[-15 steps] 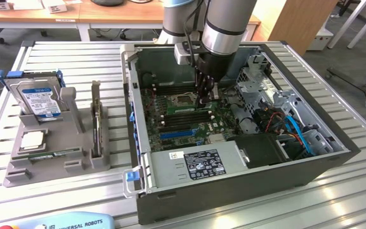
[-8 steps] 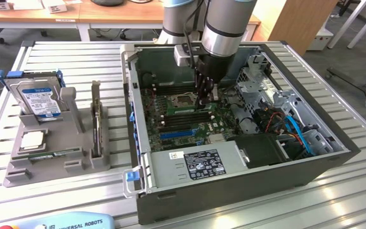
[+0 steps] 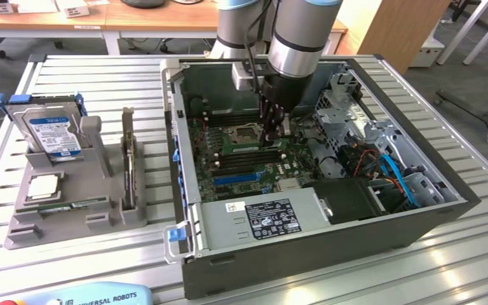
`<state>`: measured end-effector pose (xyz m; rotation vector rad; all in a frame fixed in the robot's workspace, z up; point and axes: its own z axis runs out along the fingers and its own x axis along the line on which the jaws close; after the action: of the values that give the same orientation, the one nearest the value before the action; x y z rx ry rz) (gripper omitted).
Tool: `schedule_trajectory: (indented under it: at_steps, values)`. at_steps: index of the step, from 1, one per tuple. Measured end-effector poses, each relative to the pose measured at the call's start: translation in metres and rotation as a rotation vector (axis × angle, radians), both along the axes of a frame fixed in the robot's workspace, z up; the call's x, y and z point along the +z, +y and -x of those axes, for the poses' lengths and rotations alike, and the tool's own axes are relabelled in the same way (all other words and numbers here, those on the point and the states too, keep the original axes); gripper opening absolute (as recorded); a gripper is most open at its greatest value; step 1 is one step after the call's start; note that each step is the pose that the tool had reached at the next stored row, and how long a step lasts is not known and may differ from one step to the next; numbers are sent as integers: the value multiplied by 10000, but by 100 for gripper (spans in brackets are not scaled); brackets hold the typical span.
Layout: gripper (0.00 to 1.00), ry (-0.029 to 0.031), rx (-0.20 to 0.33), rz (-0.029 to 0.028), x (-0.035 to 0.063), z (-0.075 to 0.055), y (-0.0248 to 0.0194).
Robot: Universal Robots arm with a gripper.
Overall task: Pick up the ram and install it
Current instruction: 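Insert the ram into the slot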
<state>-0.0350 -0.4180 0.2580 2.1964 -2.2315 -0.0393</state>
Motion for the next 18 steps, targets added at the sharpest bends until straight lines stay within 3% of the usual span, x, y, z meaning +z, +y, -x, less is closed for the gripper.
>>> schedule_trajectory:
  at_steps: [18]
  values:
    - [11, 0, 0, 0, -79, 0, 0]
